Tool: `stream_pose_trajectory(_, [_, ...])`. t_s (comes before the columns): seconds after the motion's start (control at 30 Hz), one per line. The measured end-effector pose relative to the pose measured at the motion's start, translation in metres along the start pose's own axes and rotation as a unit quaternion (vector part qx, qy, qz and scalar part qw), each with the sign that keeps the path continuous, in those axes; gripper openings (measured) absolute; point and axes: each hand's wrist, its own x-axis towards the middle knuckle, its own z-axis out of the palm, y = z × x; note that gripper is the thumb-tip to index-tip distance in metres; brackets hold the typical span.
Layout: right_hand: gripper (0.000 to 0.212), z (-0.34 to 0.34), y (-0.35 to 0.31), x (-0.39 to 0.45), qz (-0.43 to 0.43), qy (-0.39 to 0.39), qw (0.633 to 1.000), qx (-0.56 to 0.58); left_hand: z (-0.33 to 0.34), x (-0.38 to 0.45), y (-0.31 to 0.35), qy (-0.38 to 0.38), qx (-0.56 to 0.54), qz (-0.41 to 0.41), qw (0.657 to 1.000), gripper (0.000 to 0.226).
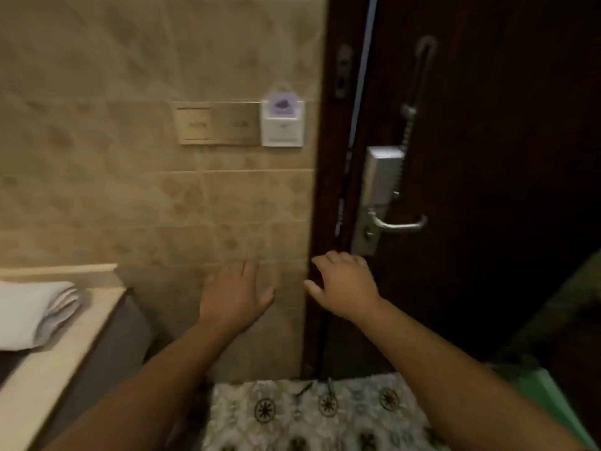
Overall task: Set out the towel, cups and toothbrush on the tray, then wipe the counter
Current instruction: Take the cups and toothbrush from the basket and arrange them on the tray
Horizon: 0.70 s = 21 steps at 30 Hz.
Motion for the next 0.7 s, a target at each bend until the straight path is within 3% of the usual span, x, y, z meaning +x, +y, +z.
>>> stream_pose_trajectory(0.2, [0.056, -0.053, 0.184, -0.171, 0.166, 0.015, 0.985, -0.049, 0.019, 0.002, 0.237, 0.011, -0.075, 0.171, 0.982, 0.066])
stream_pose_trajectory(0.4, [0.059, -0.106, 0.312, -0.333, 0.306, -0.001, 0.949, -0.08, 0.021, -0.027, 0.449, -0.005, -0.111, 0.318, 0.942, 0.069])
stream_pose_trajectory(0.7, [0.06, -0.129, 0.426, -0.456, 0.434, -0.023, 0.893, -0.12, 0.038, -0.049, 0.651, -0.038, -0.143, 0.435, 0.888, 0.067])
